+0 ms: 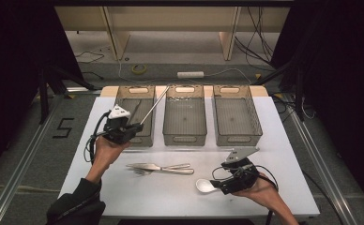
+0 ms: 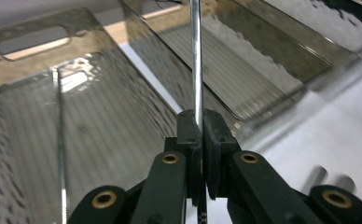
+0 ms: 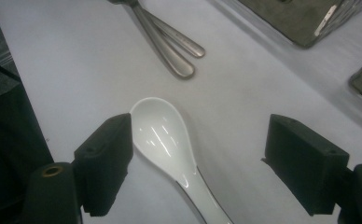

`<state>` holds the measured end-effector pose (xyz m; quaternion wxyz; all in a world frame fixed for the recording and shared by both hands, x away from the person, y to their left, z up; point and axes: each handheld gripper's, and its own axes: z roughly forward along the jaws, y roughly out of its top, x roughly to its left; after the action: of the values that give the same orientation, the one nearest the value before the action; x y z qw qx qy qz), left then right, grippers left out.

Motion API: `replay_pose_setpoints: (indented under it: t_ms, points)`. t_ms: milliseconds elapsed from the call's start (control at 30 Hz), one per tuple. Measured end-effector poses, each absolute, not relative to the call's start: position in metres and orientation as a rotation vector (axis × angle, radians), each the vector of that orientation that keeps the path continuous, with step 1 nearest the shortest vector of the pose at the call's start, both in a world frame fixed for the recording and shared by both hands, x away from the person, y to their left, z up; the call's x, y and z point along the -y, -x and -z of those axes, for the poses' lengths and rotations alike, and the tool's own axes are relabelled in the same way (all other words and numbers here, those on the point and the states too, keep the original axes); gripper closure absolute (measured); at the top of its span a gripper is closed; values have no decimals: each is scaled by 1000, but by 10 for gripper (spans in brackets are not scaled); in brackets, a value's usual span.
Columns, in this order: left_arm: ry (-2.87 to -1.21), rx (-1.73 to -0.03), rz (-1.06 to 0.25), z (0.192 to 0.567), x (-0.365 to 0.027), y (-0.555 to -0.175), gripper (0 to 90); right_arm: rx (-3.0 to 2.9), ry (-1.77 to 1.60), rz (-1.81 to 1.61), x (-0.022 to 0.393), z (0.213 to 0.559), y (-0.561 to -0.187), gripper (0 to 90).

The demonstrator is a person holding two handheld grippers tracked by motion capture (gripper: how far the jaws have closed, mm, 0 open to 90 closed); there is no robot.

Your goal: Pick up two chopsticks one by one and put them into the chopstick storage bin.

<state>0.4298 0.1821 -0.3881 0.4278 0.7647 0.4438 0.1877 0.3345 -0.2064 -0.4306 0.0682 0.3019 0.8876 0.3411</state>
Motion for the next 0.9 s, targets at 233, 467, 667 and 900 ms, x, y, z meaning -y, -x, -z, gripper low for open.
replay_pose_setpoints:
  t_ms: [233,467,667,900]
  points:
    - [-1848,-1215,-484,392,-197,-449,857,-2669,-902,-1044,208,431,-329,239]
    - [-1806,-1293,-494,392,-211,-465,857,-2672,-889,-1042,208,432,-324,223]
    - [-1802,-1345,-511,402,-217,-477,857,-2683,-886,-1038,206,433,-322,224]
    - [-1802,-1381,-531,413,-226,-486,857,-2688,-880,-1036,204,434,-321,224]
